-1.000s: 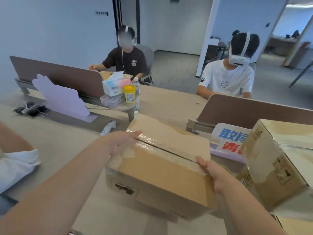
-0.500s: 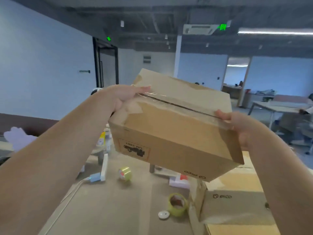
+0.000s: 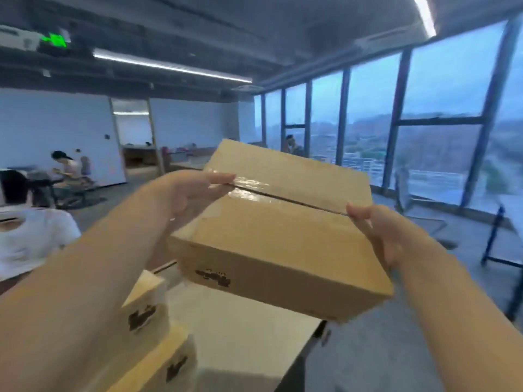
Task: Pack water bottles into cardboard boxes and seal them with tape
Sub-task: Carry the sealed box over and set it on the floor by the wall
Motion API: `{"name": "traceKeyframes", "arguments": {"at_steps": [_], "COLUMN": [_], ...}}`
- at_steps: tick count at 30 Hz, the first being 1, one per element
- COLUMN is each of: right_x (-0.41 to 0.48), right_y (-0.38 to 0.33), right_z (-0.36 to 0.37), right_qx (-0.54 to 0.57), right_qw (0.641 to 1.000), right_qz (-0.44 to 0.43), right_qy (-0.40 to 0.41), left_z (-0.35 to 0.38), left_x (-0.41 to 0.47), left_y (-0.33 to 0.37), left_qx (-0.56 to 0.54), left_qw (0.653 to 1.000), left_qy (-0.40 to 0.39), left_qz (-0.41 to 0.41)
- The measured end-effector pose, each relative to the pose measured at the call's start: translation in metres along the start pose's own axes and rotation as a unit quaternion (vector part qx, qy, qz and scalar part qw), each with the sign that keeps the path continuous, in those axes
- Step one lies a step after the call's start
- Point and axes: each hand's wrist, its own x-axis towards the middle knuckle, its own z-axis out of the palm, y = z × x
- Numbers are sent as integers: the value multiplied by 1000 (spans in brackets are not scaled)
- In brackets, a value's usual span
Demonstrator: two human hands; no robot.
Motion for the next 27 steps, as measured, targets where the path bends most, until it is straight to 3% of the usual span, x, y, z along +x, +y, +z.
{"name": "traceKeyframes", "arguments": {"at_steps": [5, 11, 13, 15, 16, 20, 23, 26, 27], "right_x": [-22, -59, -67, -71, -70, -64, -67, -88, -92], "right_y": [35, 85, 101, 116, 126, 156, 182, 212, 215], "right_z": [-162, -309, -349, -379, -398, -451, -473, -491, -489], "right_qx": [79, 168, 190, 201, 212, 262, 299, 331, 331], "right_qw": [983, 921, 895, 877, 860, 793, 751, 685, 682], "right_qz": [23, 37, 46, 63, 73, 113, 120, 166, 179], "right_qy": [162, 349, 402, 432, 459, 539, 576, 627, 627], "left_z": [184, 416, 491, 548, 582, 694, 775, 855, 868], "left_x": [94, 154, 167, 174, 180, 202, 204, 184, 181], "left_y": [12, 8, -2, -10, -10, -13, -29, -55, -62], "left_qx": [102, 51, 84, 144, 174, 234, 248, 282, 283], "left_qw": [980, 894, 877, 891, 868, 754, 709, 646, 639], "left_qy": [-168, -429, -465, -430, -463, -613, -660, -708, -712], "left_qz": [-31, -119, -83, 24, 49, -19, -10, -53, -71]}}
